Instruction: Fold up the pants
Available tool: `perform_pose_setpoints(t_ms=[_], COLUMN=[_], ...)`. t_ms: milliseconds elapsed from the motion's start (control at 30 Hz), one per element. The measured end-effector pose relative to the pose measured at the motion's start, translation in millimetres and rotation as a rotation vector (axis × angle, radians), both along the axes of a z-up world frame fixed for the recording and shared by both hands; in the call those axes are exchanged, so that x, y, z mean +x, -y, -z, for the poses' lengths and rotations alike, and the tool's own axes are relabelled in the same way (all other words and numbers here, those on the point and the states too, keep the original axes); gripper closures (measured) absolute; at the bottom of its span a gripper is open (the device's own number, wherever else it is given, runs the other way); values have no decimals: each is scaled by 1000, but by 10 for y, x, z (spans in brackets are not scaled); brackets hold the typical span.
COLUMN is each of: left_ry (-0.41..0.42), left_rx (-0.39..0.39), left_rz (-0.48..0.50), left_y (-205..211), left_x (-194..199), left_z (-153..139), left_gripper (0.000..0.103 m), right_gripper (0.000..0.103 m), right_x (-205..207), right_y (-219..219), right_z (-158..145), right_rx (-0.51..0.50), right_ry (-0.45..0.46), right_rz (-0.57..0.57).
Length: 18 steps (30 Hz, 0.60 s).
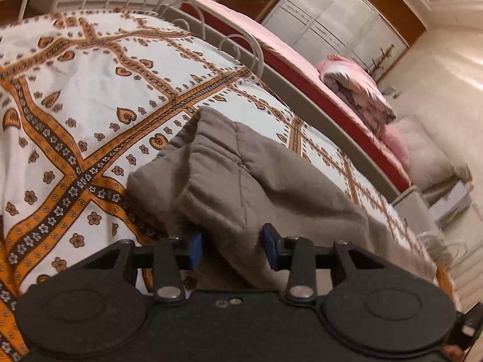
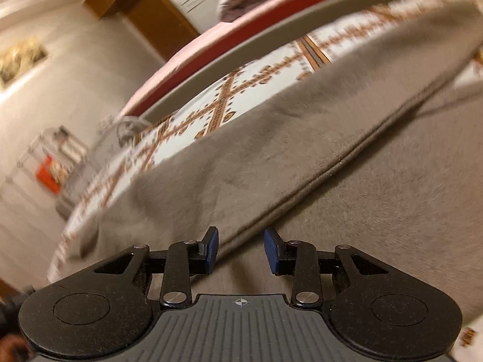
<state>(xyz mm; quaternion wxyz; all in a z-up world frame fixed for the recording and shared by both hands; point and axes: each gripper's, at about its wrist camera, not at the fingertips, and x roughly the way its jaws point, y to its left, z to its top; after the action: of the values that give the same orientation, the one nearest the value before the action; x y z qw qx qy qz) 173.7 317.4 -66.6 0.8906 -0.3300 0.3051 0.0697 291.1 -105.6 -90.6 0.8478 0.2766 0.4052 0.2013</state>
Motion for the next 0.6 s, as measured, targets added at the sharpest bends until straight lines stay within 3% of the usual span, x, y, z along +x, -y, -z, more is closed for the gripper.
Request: perform_pose_setpoints(t_ms=[100, 167, 233, 367, 500, 600], left_ry=[15, 3, 1, 62, 132, 69], left_rx=[-37, -39, -36, -20, 14, 61], left_rz=[-22, -21, -9, 20, 24, 26], left_y=[-54, -82, -110, -196, -286, -348], left_x=[21, 49, 74, 96, 60, 85], left_z=[16, 43, 51, -111, -388, -341], left_gripper=[76, 78, 79, 84, 83, 83], right_gripper=[69, 72, 93, 94, 94, 94], right_x=[156, 226, 248, 111, -187, -410], right_y=[72, 68, 55, 99, 171, 88], right_z=[50, 57, 26, -143, -453, -476], right_rx=[87, 89, 46, 14, 45, 21], right_ry=[-44, -50, -33, 46, 149, 168], right_rz=[37, 31, 20, -4, -23, -79])
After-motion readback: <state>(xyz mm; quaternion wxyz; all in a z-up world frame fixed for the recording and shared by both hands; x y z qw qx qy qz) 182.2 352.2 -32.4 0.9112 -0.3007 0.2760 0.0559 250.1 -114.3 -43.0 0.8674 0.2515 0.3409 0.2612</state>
